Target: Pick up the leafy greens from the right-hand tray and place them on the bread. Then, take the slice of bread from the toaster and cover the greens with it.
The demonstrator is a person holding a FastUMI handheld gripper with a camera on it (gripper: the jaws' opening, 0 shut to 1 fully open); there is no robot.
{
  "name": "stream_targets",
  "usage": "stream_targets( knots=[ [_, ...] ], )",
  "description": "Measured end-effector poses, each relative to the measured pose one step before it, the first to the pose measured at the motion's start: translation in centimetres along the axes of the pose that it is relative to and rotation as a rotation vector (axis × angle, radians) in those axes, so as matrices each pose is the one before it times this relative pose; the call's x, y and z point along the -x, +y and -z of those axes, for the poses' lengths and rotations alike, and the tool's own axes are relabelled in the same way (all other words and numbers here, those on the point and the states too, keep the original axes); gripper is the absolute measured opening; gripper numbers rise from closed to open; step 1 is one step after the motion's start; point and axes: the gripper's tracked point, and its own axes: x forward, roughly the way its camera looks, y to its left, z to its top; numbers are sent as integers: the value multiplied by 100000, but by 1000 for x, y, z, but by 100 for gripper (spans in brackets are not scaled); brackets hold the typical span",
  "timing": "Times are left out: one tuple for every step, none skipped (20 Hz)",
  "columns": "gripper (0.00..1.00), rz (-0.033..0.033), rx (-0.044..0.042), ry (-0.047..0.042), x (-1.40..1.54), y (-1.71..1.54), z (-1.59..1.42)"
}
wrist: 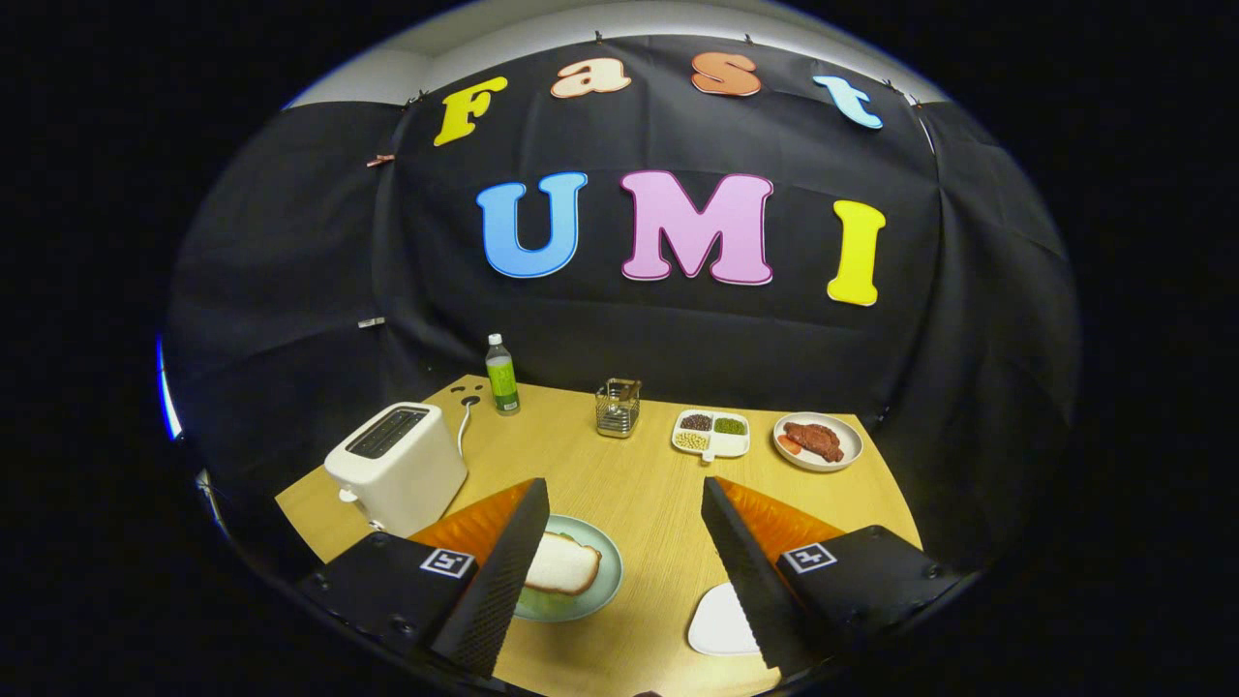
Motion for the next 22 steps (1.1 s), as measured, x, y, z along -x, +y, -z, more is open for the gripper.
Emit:
stream_targets(
  knots=[
    [99,-491,173,-966,440,-188,-614],
    [99,-287,-40,-868,537,-336,-467],
    [99,120,-119,-602,243,-368,-327],
    [99,98,-358,-335,38,-301,-213],
    [99,365,-169,-84,-30,-334,-50],
    [99,-185,116,545,-2,-126,135],
    [99,-36,324,-126,-131,-240,-70],
    [99,-445,366,-190,-55,0,-126],
    [99,-447,521,-465,-130,21,-70],
    [99,-249,308,-346,-66,-32,-44],
    [99,-518,52,-121,-134,44,19],
    [99,-105,179,222,-59,42,195],
    [99,-102,185,451,-43,-73,174],
    [99,-326,67,17,-90,34,133],
    [99,-67,300,527,-76,-3,150],
    [99,-258,122,84,-71,-74,88],
    [99,-38,-39,107,33,-48,66],
    [99,-177,-101,-112,-14,-51,-119],
    [99,86,-11,-166,50,-64,-49],
    [99,-12,274,111,-97,-128,-5],
    [99,518,172,-158,-64,-253,-51],
    [99,186,19,453,-31,-164,135]
  ],
)
